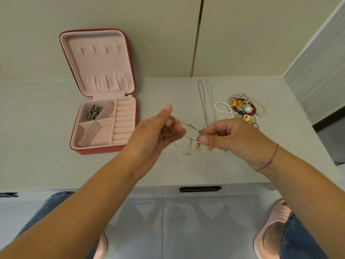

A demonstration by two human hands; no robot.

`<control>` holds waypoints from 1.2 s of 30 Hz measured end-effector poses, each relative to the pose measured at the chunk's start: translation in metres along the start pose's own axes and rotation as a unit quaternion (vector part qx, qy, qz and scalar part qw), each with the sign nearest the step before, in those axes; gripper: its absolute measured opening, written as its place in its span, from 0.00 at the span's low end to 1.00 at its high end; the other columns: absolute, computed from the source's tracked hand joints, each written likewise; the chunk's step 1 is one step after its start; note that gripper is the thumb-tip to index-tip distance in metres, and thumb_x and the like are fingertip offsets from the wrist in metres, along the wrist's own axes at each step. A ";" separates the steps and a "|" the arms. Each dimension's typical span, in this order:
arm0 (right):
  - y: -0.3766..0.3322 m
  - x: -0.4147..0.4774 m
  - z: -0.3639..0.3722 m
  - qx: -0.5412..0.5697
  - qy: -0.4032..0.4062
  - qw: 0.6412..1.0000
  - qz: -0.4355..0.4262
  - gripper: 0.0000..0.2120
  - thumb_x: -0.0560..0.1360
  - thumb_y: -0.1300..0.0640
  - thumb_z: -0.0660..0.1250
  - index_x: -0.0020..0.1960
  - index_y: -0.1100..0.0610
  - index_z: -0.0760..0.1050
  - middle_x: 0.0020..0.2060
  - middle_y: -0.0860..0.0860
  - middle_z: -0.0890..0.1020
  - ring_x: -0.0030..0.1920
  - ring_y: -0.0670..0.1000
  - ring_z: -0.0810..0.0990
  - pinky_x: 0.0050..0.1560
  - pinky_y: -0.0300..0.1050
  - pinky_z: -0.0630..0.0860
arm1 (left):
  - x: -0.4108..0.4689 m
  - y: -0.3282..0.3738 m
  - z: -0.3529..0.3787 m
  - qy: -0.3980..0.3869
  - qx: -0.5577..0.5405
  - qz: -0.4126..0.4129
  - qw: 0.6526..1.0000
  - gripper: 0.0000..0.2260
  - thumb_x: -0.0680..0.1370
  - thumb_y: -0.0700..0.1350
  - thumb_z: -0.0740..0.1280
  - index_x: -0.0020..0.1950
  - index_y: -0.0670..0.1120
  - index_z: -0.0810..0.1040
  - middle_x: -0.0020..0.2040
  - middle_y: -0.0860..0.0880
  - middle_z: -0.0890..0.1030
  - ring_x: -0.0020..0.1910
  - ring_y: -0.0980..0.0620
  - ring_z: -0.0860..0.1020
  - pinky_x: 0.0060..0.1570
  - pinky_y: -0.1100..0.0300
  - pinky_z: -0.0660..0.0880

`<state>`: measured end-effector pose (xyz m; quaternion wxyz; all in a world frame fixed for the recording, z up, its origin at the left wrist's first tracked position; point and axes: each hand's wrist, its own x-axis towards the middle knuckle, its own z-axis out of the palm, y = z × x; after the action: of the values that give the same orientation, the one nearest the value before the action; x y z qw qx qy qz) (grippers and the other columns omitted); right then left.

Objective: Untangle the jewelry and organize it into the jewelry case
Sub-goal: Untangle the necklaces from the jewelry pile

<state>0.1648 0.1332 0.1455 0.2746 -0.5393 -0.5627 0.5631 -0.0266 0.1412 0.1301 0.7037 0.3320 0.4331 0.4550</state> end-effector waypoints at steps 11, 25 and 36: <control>-0.003 0.003 -0.012 0.291 0.009 0.957 0.007 0.11 0.69 0.51 0.66 0.30 0.53 0.79 0.35 0.51 0.81 0.45 0.49 0.79 0.61 0.49 0.72 | 0.000 -0.001 -0.004 0.015 0.043 -0.015 0.999 0.15 0.69 0.59 0.67 0.28 0.50 0.74 0.23 0.51 0.64 0.21 0.54 0.63 0.28 0.61 0.74; -0.006 0.001 -0.023 0.378 0.049 0.923 0.044 0.12 0.73 0.51 0.63 0.32 0.54 0.77 0.26 0.48 0.70 0.20 0.45 0.62 0.25 0.36 0.67 | 0.006 0.008 -0.018 0.078 0.058 -0.011 0.995 0.15 0.67 0.58 0.69 0.30 0.49 0.72 0.22 0.51 0.65 0.20 0.54 0.61 0.23 0.63 0.70; 0.002 0.001 -0.029 0.237 0.017 0.971 0.017 0.12 0.72 0.52 0.63 0.33 0.55 0.78 0.29 0.50 0.73 0.19 0.43 0.58 0.23 0.37 0.56 | 0.004 0.014 -0.023 0.126 0.063 0.008 0.990 0.16 0.77 0.52 0.66 0.32 0.47 0.72 0.20 0.50 0.69 0.18 0.55 0.64 0.25 0.64 0.72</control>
<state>0.1912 0.1434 0.1497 0.3948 -0.4779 -0.3991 0.6757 -0.0515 0.1512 0.1316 0.6172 0.3196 0.5436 0.4706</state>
